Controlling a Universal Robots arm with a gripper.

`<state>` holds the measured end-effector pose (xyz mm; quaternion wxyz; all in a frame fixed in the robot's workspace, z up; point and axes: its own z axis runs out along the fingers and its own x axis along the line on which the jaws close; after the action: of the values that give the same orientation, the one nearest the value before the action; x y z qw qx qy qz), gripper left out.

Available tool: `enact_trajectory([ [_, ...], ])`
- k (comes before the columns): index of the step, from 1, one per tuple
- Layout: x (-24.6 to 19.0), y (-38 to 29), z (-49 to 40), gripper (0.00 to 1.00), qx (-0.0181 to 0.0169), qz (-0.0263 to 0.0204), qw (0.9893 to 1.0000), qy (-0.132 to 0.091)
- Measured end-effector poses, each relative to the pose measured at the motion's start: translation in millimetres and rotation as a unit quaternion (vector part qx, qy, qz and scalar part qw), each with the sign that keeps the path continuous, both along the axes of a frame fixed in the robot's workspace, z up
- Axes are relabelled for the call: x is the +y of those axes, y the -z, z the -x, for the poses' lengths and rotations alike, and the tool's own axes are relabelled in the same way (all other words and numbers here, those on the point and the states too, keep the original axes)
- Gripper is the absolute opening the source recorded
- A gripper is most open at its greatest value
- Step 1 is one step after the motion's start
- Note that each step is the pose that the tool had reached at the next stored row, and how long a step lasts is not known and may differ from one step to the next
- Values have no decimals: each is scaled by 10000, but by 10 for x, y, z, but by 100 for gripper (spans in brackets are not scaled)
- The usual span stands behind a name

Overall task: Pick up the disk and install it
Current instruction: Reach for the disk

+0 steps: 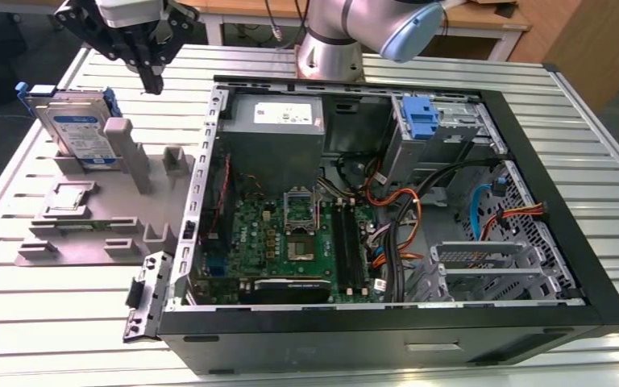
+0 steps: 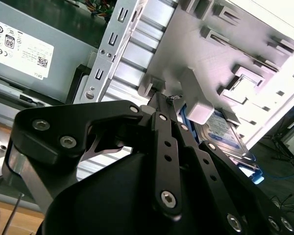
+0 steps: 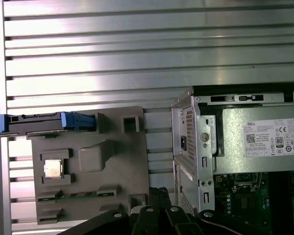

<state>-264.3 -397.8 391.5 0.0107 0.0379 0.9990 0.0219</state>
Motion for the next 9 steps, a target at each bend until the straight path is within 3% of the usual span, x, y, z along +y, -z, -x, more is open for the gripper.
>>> enact_trajectory([
  [9,0,1,28,10,0,0,10000,0],
])
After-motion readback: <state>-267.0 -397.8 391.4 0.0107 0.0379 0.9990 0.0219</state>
